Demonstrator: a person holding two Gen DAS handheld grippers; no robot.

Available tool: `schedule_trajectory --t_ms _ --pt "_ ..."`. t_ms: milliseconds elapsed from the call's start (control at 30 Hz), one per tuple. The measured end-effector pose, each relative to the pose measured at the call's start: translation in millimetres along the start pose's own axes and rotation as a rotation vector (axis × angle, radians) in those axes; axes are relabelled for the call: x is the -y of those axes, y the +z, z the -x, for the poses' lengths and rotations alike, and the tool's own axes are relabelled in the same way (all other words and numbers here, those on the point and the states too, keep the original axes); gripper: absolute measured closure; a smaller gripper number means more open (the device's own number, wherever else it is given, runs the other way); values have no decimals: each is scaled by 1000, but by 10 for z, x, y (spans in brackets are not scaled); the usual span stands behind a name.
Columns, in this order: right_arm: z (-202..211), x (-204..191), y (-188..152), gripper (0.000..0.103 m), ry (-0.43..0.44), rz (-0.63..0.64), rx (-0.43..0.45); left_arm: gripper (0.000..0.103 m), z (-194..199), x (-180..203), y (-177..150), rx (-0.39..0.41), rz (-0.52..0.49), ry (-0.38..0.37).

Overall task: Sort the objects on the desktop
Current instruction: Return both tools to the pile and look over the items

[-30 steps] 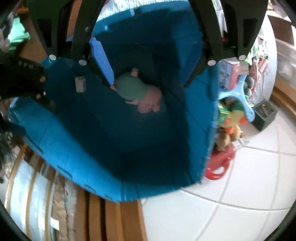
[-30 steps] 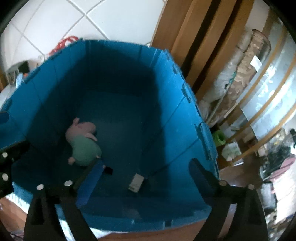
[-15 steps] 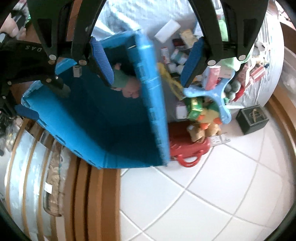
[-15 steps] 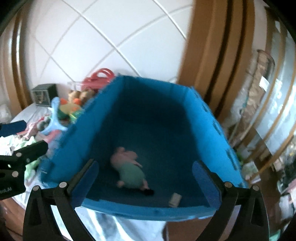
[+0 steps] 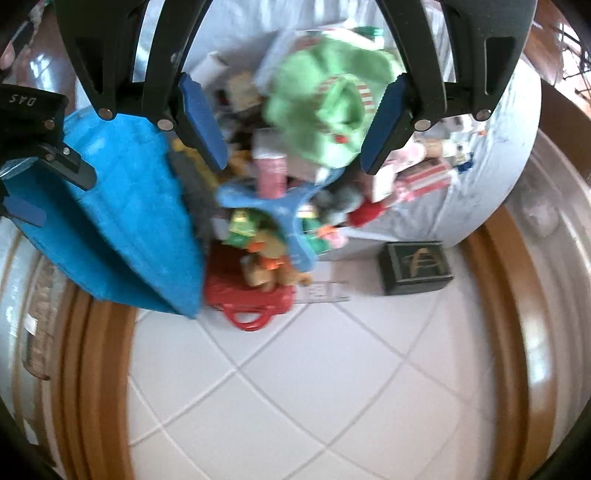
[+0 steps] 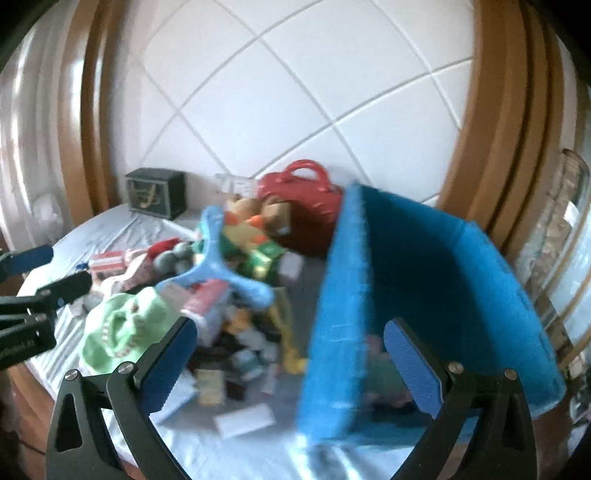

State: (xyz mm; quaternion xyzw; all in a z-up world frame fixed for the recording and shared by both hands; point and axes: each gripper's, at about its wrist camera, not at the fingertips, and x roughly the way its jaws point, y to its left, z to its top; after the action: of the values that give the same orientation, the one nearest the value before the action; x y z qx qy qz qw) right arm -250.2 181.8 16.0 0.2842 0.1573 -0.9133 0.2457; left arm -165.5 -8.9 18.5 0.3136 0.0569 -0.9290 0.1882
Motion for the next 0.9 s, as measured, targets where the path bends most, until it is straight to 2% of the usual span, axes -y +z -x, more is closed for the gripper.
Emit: schedule_trajectory --t_ms 167,267,367,600,733,900 --pt "-147 -581 -96 0 0 -30 -28 28 -171 -699 -272 -59 1 35" --pt "-254 -782 -242 0 -11 -58 -66 28 -347 -997 -452 -111 -11 63" --pt "-420 -912 -437 0 -8 -74 -133 28 -538 -1255 -649 -158 -2 58" --pt "-820 -958 -902 0 -4 -86 -289 28 -864 -1570 -1059 -239 40 87" --pt "-1093 -869 -1152 0 29 -112 -382 28 -1108 -1666 -1402 -329 86 70" --pt "-1378 -771 -1473 0 40 -140 -462 28 -1386 -1636 -1801 -421 92 70"
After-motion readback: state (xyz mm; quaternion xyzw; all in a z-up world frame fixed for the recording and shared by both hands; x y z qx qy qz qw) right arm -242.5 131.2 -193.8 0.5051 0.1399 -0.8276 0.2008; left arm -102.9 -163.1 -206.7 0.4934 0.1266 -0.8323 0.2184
